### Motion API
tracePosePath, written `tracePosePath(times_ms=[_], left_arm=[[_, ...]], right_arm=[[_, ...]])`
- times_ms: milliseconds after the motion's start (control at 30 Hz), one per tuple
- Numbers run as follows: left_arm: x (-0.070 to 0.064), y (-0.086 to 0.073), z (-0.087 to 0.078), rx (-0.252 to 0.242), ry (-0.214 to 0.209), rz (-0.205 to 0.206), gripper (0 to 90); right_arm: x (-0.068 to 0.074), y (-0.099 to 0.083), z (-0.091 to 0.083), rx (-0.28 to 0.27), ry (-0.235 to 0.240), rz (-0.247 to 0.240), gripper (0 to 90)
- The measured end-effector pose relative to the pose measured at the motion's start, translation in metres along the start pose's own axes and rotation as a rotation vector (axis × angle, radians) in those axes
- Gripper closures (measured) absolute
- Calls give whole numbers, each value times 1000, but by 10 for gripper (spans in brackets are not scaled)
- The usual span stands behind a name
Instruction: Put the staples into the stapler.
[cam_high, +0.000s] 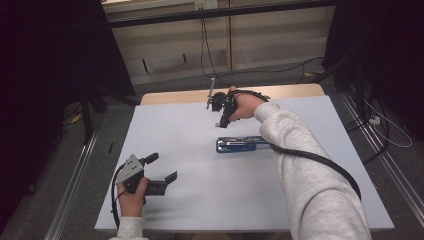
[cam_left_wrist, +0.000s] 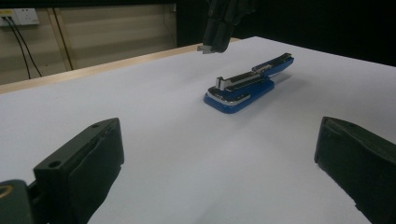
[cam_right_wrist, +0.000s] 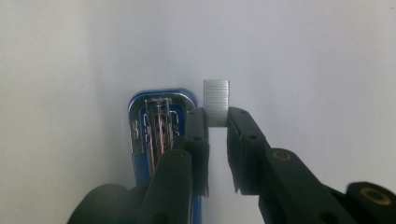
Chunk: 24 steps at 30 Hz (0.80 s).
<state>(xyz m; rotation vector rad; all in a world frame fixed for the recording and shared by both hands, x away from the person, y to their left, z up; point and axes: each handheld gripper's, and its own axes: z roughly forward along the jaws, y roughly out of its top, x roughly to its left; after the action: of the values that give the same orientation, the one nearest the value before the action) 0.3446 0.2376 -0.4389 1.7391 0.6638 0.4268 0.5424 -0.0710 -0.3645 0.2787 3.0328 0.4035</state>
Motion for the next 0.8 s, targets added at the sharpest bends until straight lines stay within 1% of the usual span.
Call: tracePosePath(times_ms=[100, 167, 200, 233, 300, 333, 367, 400, 433, 467, 500, 600, 633, 667, 700, 733, 767, 800], left_arm=[[0, 1, -3, -4, 0, 3, 14], [0, 1, -3, -8, 1, -3, 14], [0, 1, -4, -14, 1, 1, 14], [-1, 2, -5, -21, 1, -3, 14], [-1, 2, -5, -29, -3, -1, 14], [-2, 3, -7, -47, -5, -3, 14], [-2, 3, -7, -47, -5, -3, 14], [-4, 4, -9, -61, -9, -5, 14], [-4, 4, -9, -61, -9, -5, 14], [-5, 4, -10, -65, -5, -2, 14], [-5, 4, -10, -65, -5, -2, 14], [-5, 4, -11, -60, -13, -6, 13], [-6, 3, -10, -59, -11, -3, 14], [-6, 3, -10, -56, -16, -3, 14], [-6, 3, -10, -56, -16, -3, 14], [-6, 3, -10, -58, -16, 2, 14], [-6, 3, -10, -58, -16, 2, 14], [-6, 3, -10, -64, -11, -1, 14]], right_arm=[[1, 1, 0, 12, 2, 3, 785], [2, 2, 0, 14, 3, -2, 785], [3, 2, 0, 11, -1, -7, 785], [4, 3, -1, 13, -4, 1, 785], [4, 3, -1, 7, 3, -8, 785], [5, 4, -1, 3, 2, -6, 785], [5, 4, -1, 3, 2, -6, 785], [5, 4, -1, 6, 6, -15, 785], [5, 3, -1, 6, 3, -16, 786], [6, 3, -1, 16, 4, -5, 785], [6, 3, -1, 16, 4, -5, 785], [6, 3, -1, 16, 8, -15, 785], [6, 2, -1, 8, 6, -13, 785], [7, 1, -1, 10, 9, -5, 785], [7, 1, -2, 15, 12, -12, 785], [8, 1, -1, 9, 4, -17, 785], [9, 1, -2, 13, 12, -11, 785], [10, 0, -2, 19, 12, -15, 785]])
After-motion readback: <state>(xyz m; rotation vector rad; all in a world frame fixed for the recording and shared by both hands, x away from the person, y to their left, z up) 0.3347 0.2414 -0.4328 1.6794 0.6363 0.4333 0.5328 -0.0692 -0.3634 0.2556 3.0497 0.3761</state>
